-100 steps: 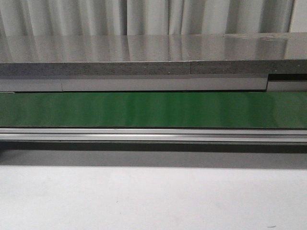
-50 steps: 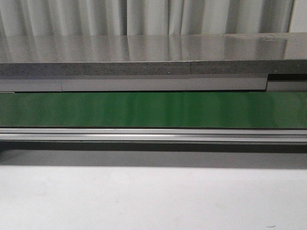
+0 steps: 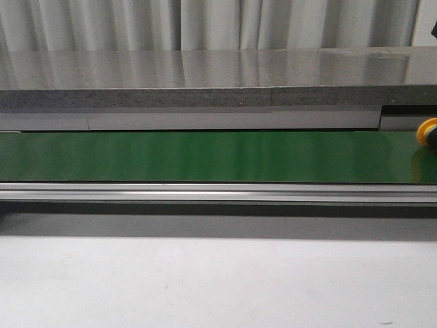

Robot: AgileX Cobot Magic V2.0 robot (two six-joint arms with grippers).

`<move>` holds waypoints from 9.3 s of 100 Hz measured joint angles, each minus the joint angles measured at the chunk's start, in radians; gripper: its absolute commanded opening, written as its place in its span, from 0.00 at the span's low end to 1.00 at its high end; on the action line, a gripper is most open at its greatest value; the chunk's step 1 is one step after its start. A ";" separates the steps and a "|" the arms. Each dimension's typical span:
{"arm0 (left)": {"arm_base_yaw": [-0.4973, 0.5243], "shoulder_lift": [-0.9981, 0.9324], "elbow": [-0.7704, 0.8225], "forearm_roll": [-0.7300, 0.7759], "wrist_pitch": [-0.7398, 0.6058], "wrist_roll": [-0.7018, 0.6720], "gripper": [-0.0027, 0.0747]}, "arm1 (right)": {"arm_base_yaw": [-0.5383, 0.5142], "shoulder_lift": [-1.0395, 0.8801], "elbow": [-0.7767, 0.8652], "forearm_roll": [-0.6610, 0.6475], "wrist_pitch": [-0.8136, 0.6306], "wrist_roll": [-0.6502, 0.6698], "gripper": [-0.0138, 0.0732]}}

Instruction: Move button from right to left

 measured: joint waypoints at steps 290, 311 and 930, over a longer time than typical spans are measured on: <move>0.000 0.000 0.000 0.000 0.002 0.000 0.01 | 0.000 -1.478 1.151 -0.088 -0.786 0.179 0.08; 0.000 0.000 0.000 0.000 0.002 0.000 0.01 | 0.000 -1.478 1.151 -0.088 -0.786 0.179 0.08; 0.328 1.620 -1.319 -0.080 0.662 0.243 0.01 | 0.000 -1.478 1.151 -0.084 -0.788 0.181 0.08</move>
